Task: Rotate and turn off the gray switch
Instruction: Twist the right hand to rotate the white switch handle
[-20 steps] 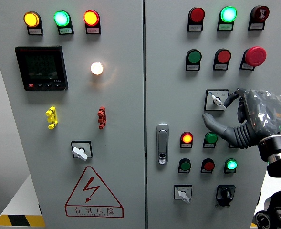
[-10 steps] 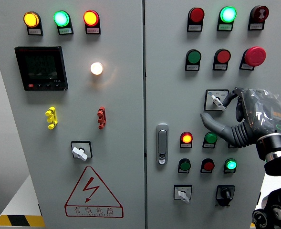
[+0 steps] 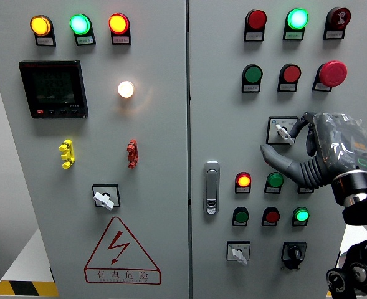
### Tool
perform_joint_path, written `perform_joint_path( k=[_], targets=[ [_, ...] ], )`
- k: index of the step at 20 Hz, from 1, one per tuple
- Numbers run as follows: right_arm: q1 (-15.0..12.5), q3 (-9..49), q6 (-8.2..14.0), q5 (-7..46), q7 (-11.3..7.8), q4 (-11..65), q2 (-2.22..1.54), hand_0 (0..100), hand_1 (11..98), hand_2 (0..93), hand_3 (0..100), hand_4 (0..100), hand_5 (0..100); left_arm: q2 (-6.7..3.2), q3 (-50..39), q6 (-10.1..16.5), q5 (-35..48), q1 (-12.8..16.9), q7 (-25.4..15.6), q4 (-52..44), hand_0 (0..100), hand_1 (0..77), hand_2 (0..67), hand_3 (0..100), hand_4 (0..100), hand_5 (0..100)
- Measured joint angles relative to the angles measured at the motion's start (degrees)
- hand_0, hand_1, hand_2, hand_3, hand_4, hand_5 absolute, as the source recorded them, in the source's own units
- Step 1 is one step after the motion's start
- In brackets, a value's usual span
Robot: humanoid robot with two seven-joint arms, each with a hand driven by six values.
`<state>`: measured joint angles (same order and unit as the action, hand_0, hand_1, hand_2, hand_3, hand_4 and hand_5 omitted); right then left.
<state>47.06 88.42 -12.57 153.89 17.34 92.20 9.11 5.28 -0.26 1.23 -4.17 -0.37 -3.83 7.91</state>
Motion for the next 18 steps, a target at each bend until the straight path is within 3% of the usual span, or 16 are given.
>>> perform_joint_path(
  k=[8, 18],
  targets=[
    [0.3, -0.3, 0.0, 0.1, 0.59, -0.2, 0.03, 0, 34.0, 63.8, 100, 90, 100, -0.01, 0.0, 0.0, 0.0, 0.0, 0.0, 0.1, 0, 0.0, 13.0, 18, 9, 12],
    [0.5, -0.3, 0.0, 1.6, 1.03, -0.8, -0.06, 9, 34.7, 70.9, 100, 90, 100, -0.01, 0.0, 0.0, 0.0, 0.0, 0.0, 0.0, 0, 0.0, 13.0, 18, 9, 12]
  ],
)
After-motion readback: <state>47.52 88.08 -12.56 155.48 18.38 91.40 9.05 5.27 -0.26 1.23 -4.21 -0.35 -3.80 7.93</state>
